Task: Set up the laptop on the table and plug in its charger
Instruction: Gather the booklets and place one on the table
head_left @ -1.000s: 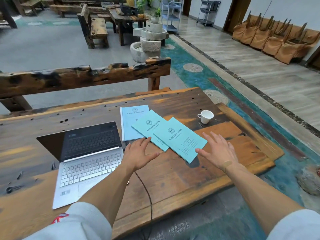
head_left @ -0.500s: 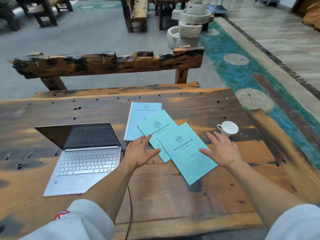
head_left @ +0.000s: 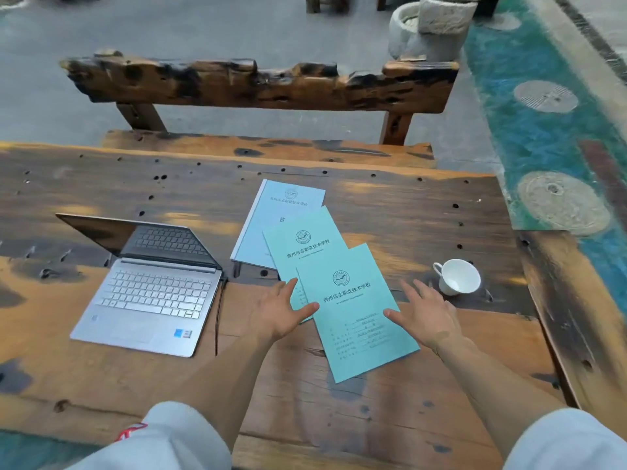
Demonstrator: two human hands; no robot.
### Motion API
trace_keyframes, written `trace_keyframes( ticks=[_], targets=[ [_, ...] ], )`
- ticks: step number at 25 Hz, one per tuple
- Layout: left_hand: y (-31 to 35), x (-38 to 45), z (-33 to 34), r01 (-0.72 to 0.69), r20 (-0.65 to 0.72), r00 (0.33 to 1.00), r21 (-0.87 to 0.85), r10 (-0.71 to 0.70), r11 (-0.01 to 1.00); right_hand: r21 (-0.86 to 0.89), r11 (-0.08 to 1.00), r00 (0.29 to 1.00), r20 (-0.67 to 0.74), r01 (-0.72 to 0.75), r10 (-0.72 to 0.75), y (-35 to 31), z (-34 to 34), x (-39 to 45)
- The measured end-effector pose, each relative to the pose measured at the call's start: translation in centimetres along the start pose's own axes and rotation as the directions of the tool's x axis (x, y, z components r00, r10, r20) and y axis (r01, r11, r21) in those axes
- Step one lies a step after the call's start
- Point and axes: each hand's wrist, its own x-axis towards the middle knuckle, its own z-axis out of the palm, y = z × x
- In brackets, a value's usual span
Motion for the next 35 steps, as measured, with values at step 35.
trace_keyframes(
  ticks=[35],
  targets=[
    [-2.2,14.9,1.0,0.437,0.116,0.879,-0.579,-0.462,0.688,0.422,0.897,0.973,0.230,-0.129,0.032,-11.5,0.5,21.0]
  ],
)
